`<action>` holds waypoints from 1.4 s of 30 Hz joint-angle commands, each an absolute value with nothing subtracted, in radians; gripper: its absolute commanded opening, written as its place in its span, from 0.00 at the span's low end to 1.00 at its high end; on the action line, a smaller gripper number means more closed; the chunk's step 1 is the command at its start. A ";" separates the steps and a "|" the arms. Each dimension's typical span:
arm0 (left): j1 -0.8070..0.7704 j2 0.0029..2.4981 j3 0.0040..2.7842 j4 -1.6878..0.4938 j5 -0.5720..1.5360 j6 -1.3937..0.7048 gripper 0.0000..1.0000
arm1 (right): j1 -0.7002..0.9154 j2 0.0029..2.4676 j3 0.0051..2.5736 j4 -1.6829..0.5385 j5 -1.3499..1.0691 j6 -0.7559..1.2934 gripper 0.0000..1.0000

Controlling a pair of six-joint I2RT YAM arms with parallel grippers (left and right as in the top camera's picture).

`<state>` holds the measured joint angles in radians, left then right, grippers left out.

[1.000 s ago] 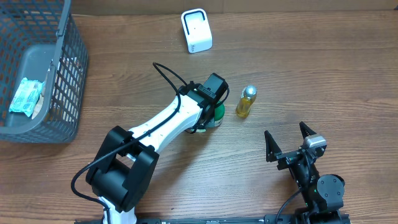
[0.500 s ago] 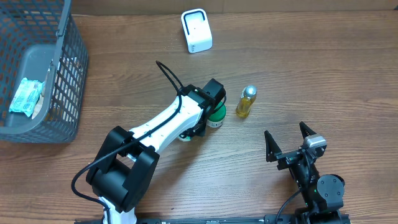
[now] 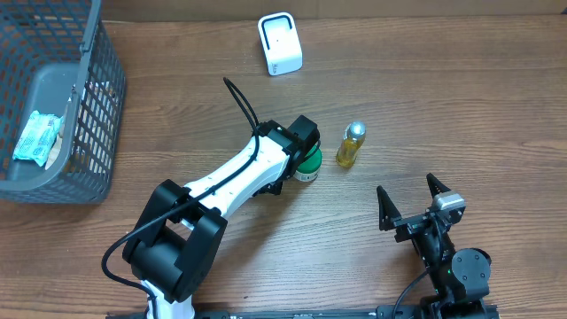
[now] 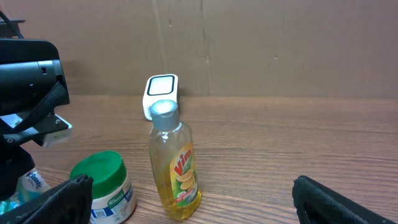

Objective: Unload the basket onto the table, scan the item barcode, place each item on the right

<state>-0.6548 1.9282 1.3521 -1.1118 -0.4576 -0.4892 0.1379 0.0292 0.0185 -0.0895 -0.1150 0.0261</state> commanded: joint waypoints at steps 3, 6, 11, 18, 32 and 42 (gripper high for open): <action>-0.662 1.909 1.351 -1.123 -0.478 -0.472 0.04 | 0.138 0.028 0.014 -0.084 -0.106 0.029 1.00; -0.662 1.909 1.351 -1.123 -0.474 -0.472 0.04 | 0.138 0.028 0.014 -0.084 -0.107 0.029 1.00; -0.662 1.909 1.351 -1.123 -0.475 -0.475 0.04 | 0.138 0.028 0.014 -0.084 -0.107 0.029 1.00; -0.662 1.909 1.351 -1.124 -0.478 -0.476 0.04 | 0.138 0.028 0.014 -0.084 -0.106 0.029 1.00; -0.662 1.909 1.351 -1.121 -0.475 -0.479 0.04 | 0.138 0.028 0.014 -0.084 -0.107 0.029 1.00; -0.663 1.909 1.351 -1.115 -0.490 -0.479 0.05 | 0.138 0.028 0.014 -0.084 -0.107 0.029 1.00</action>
